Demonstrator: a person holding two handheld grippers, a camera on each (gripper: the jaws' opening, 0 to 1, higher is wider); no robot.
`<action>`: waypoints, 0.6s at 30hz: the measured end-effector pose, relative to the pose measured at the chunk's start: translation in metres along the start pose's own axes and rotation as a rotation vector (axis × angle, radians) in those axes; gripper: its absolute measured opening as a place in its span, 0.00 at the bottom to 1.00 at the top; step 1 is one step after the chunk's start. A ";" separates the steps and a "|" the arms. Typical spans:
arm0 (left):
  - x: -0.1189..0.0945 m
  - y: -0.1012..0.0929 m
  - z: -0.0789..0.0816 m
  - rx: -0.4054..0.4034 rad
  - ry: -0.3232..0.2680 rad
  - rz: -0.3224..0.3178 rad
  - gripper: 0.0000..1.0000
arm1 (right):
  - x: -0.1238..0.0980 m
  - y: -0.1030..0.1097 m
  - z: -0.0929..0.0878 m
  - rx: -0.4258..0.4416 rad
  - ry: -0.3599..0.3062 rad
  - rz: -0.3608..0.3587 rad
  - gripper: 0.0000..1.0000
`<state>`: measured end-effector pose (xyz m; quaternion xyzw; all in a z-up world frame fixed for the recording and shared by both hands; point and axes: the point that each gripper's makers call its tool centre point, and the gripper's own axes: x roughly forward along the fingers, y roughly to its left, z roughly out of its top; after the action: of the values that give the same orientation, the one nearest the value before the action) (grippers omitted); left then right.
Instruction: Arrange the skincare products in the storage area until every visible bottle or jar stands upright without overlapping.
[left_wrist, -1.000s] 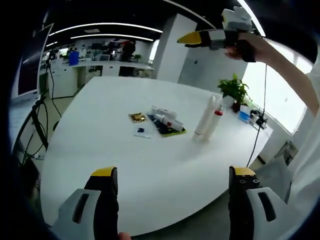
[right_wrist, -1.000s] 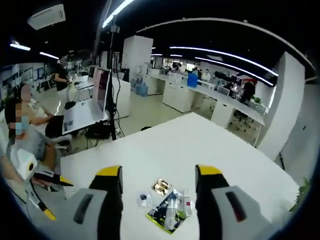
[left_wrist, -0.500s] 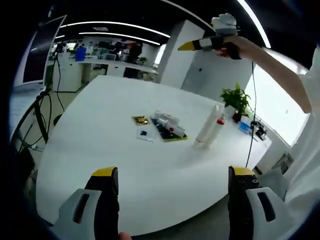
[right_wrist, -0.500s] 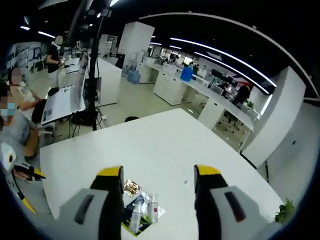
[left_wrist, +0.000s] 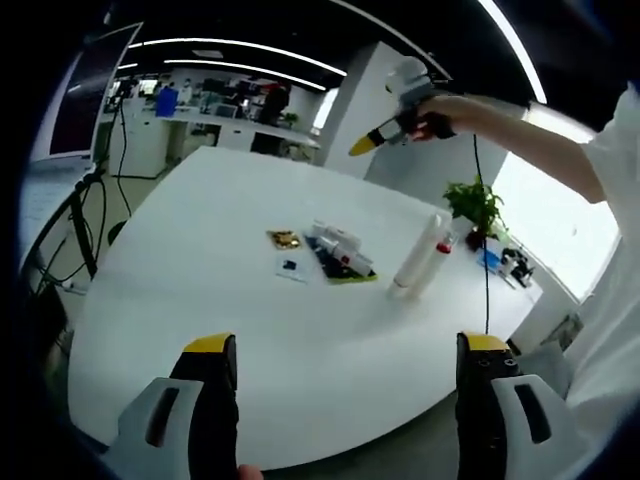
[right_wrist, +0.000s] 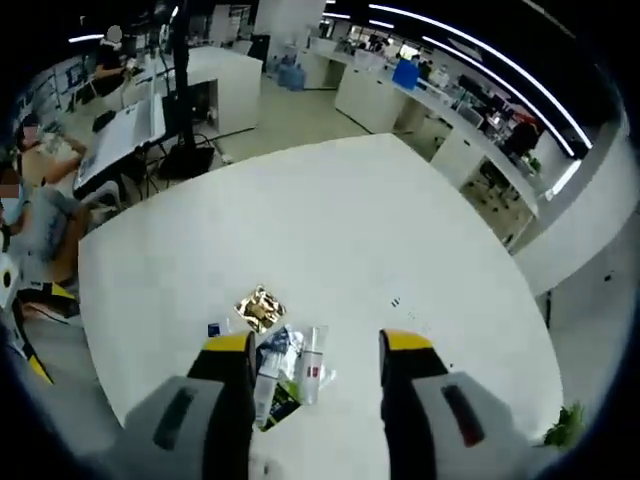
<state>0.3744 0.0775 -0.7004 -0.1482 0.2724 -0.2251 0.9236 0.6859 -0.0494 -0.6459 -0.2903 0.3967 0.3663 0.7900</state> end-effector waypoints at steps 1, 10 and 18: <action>0.000 0.001 0.000 -0.003 0.000 0.002 0.89 | 0.004 0.002 -0.006 0.023 0.018 0.025 0.49; 0.001 0.002 -0.001 -0.023 0.011 0.006 0.88 | 0.033 -0.006 -0.047 0.065 0.132 0.055 0.46; 0.002 0.005 -0.003 -0.033 0.021 0.014 0.88 | 0.050 -0.007 -0.074 0.064 0.188 0.049 0.36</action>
<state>0.3762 0.0797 -0.7054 -0.1594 0.2871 -0.2158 0.9196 0.6816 -0.0914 -0.7251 -0.2883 0.4875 0.3438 0.7490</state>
